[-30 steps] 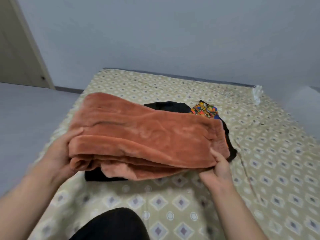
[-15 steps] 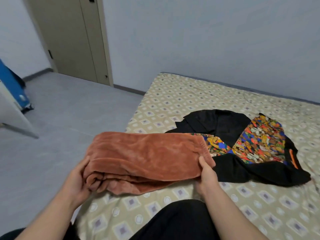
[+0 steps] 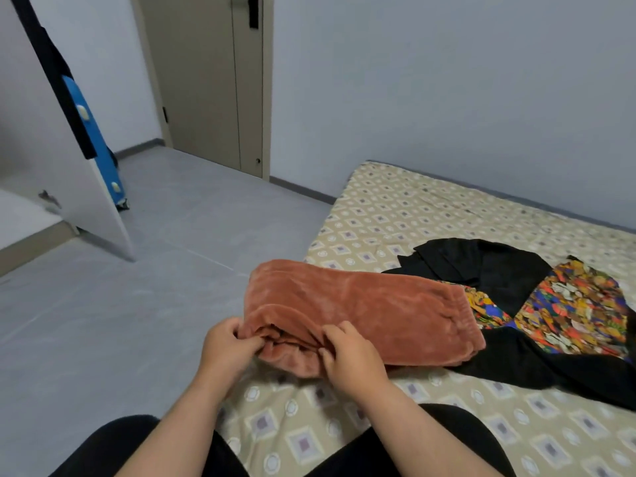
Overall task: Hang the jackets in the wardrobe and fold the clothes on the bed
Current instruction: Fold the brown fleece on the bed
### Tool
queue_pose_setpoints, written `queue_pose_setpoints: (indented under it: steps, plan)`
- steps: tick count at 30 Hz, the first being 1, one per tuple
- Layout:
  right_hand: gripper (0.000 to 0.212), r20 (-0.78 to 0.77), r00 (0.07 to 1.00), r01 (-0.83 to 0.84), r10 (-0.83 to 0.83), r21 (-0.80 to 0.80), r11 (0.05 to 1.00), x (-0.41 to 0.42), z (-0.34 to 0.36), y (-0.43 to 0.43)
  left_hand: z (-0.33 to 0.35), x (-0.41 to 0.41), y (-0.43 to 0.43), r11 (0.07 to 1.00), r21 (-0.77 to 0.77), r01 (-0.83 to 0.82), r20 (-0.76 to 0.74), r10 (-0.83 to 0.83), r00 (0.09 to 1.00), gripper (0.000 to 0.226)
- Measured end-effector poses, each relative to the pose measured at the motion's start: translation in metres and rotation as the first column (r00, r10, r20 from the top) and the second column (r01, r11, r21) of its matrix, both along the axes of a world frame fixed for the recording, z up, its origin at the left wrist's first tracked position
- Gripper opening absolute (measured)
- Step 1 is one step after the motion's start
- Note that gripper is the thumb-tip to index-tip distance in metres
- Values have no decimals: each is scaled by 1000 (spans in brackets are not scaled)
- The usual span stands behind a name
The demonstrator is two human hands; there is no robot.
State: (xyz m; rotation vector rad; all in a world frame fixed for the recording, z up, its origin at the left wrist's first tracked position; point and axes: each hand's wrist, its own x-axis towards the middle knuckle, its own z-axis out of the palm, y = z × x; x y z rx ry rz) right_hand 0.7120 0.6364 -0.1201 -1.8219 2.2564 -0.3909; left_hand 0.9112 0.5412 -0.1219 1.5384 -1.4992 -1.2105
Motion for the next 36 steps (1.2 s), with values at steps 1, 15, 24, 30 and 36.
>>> queue_pose_setpoints:
  steps: [1,15,24,30,36]
  plan:
    - [24,-22,1000,7,-8,-16,1000,-2,0,1,-3,1,1,998,-48,-43,84,47,995,31]
    - [44,-3,1000,-6,6,48,999,-7,-5,6,-33,-6,-15,927,-187,324,426,-221,877,64]
    - [47,83,986,154,-147,-86,984,-18,-10,-8,-48,-28,-26,999,-35,12,237,-3,972,57]
    - [68,-92,989,134,-115,239,962,-28,-32,-16,-38,-18,-40,884,467,5,-128,62,990,61]
    - [63,2,986,166,-167,116,979,-30,-28,-16,-9,-18,-38,753,638,161,-364,110,925,29]
